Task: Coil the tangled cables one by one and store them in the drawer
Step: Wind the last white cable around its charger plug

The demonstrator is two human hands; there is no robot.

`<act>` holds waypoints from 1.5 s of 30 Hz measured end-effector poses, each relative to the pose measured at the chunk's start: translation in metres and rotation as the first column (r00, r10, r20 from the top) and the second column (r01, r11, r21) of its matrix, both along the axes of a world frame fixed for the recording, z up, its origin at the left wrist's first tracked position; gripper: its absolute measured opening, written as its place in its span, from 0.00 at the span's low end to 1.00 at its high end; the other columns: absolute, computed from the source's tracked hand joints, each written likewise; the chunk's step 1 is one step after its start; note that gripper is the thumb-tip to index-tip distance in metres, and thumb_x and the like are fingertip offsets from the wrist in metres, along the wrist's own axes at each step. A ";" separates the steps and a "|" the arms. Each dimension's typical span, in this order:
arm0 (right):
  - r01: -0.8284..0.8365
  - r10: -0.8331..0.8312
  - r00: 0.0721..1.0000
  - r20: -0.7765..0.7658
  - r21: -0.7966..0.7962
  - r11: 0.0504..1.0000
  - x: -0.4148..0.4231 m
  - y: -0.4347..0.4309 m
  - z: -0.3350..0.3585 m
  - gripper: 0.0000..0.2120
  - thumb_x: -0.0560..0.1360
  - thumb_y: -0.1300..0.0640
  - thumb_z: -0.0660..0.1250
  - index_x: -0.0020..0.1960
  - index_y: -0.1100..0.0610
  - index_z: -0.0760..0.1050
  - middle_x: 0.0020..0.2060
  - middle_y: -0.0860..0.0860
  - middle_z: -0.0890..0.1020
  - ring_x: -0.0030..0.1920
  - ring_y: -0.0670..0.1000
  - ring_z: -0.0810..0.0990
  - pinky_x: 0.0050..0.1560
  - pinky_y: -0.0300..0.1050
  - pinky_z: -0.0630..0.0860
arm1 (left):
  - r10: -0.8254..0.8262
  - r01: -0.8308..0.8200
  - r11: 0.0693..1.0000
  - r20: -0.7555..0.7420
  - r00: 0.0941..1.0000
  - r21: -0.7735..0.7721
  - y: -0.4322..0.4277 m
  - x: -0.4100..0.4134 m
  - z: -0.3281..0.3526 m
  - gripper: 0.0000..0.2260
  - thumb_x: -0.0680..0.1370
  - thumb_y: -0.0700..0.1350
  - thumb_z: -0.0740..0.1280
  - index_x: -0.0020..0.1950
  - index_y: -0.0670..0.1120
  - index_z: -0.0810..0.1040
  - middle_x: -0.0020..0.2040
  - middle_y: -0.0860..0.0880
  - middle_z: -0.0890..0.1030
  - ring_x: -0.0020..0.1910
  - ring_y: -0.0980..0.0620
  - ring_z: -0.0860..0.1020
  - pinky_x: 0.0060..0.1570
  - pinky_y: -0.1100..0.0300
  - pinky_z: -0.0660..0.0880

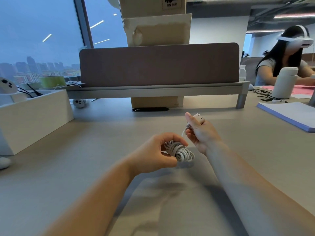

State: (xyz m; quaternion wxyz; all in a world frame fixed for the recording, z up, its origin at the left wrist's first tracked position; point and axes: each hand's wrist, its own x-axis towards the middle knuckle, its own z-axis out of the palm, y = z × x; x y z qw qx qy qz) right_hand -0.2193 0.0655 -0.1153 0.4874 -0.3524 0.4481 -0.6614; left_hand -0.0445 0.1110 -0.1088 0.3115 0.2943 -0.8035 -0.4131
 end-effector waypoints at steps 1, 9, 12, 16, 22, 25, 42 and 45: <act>0.000 0.000 1.000 0.000 -0.002 1.000 -0.001 0.000 -0.001 0.15 0.73 0.50 0.71 0.47 0.61 0.73 0.30 0.51 0.75 0.25 0.43 0.75 0.26 0.33 0.74 | -0.006 0.006 1.000 0.002 1.000 0.001 0.000 0.000 0.000 0.19 0.69 0.28 0.67 0.54 0.48 0.79 0.46 0.52 0.80 0.43 0.61 0.80 0.45 0.67 0.75; 0.015 -0.014 0.999 0.050 -0.022 1.000 -0.002 -0.003 -0.002 0.14 0.73 0.50 0.71 0.47 0.59 0.72 0.31 0.51 0.74 0.26 0.43 0.74 0.27 0.34 0.74 | -0.059 0.070 0.993 -0.113 0.992 0.099 -0.002 0.000 -0.001 0.17 0.71 0.31 0.68 0.53 0.49 0.80 0.47 0.51 0.81 0.46 0.58 0.80 0.49 0.64 0.77; 0.021 -0.014 0.997 0.080 -0.090 0.996 -0.004 -0.005 -0.002 0.14 0.73 0.49 0.70 0.43 0.59 0.71 0.30 0.51 0.74 0.30 0.46 0.74 0.33 0.39 0.76 | -0.028 0.155 0.941 -0.388 0.921 0.300 -0.006 -0.001 0.000 0.14 0.70 0.37 0.68 0.54 0.47 0.81 0.49 0.48 0.83 0.51 0.50 0.81 0.51 0.58 0.79; 0.053 -0.045 0.995 0.087 -0.094 0.994 -0.005 -0.004 -0.001 0.33 0.70 0.44 0.72 0.64 0.65 0.67 0.35 0.54 0.76 0.33 0.49 0.74 0.31 0.39 0.75 | -0.014 0.253 0.895 -0.544 0.839 0.368 -0.011 0.003 0.002 0.17 0.72 0.37 0.65 0.60 0.43 0.77 0.54 0.44 0.82 0.54 0.47 0.80 0.53 0.59 0.78; -0.023 0.030 0.995 0.093 -0.081 0.996 -0.003 0.002 -0.001 0.26 0.70 0.46 0.74 0.59 0.59 0.68 0.35 0.51 0.72 0.29 0.45 0.71 0.24 0.34 0.69 | 0.055 0.276 0.893 -0.693 0.719 0.356 -0.019 0.006 0.004 0.18 0.75 0.37 0.67 0.64 0.40 0.75 0.59 0.42 0.80 0.56 0.47 0.80 0.53 0.63 0.78; -0.082 0.084 0.996 0.028 -0.055 0.995 0.007 0.007 0.001 0.20 0.70 0.53 0.75 0.55 0.57 0.69 0.37 0.52 0.76 0.30 0.47 0.76 0.27 0.35 0.73 | 0.257 0.144 0.891 -0.741 0.620 0.430 -0.024 0.005 0.007 0.18 0.73 0.40 0.65 0.63 0.40 0.74 0.51 0.45 0.83 0.49 0.51 0.83 0.46 0.65 0.79; -0.184 0.047 0.761 -0.647 -0.146 0.972 0.040 0.035 0.003 0.14 0.69 0.50 0.75 0.46 0.57 0.75 0.36 0.55 0.81 0.28 0.45 0.76 0.28 0.37 0.74 | 0.520 -0.580 0.746 -0.259 0.814 -0.326 -0.050 0.020 -0.017 0.14 0.72 0.41 0.74 0.53 0.50 0.74 0.53 0.50 0.75 0.47 0.52 0.78 0.46 0.63 0.78; -0.117 -0.056 0.705 -0.707 -0.193 0.974 0.038 0.033 0.000 0.16 0.68 0.49 0.75 0.49 0.53 0.73 0.39 0.49 0.80 0.34 0.45 0.77 0.31 0.34 0.74 | 0.478 -0.532 0.773 -0.233 0.847 -0.346 -0.049 0.021 -0.016 0.14 0.72 0.39 0.73 0.53 0.51 0.75 0.54 0.49 0.76 0.48 0.53 0.79 0.48 0.65 0.78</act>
